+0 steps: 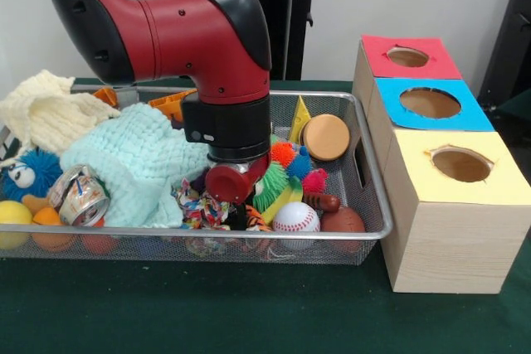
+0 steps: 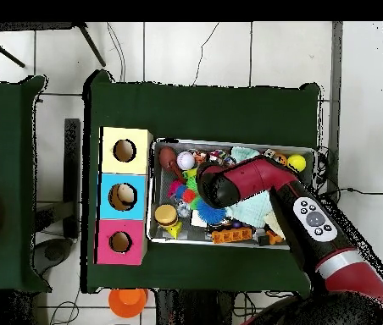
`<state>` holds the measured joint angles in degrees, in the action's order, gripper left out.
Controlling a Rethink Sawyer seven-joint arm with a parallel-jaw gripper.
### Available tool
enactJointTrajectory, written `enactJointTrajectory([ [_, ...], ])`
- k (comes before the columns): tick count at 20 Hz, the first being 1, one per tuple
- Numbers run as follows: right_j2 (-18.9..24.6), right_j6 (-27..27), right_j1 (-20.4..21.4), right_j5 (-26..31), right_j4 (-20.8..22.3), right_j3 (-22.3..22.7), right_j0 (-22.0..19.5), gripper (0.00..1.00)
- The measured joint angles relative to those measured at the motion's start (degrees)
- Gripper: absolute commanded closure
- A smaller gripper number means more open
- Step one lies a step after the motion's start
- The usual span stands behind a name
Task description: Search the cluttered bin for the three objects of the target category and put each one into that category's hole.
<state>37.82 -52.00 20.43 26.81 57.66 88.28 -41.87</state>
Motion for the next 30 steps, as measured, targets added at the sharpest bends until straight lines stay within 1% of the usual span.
enactJointTrajectory([
  [5, 0.3, 0.0, 0.2, 0.0, 0.0, 0.2, -0.4, 1.0],
  [8, 1.6, 0.0, 1.2, 0.0, -0.4, 1.7, -2.0, 1.0],
  [12, 3.9, 0.0, 3.5, 0.0, -2.2, 4.8, -5.3, 1.0],
  [15, 4.9, 0.0, 5.3, 0.0, -3.4, 6.4, -6.8, 1.0],
  [17, 5.7, 0.0, 7.6, 0.0, -4.5, 8.0, -7.8, 1.0],
  [21, 6.5, 0.0, 10.2, 0.0, -5.9, 9.6, -8.1, 1.0],
  [22, 6.9, 0.0, 11.7, 0.0, -6.8, 10.4, -7.8, 1.0],
  [30, 7.2, 0.0, 15.5, 0.5, -10.6, 13.3, -5.0, 1.0],
])
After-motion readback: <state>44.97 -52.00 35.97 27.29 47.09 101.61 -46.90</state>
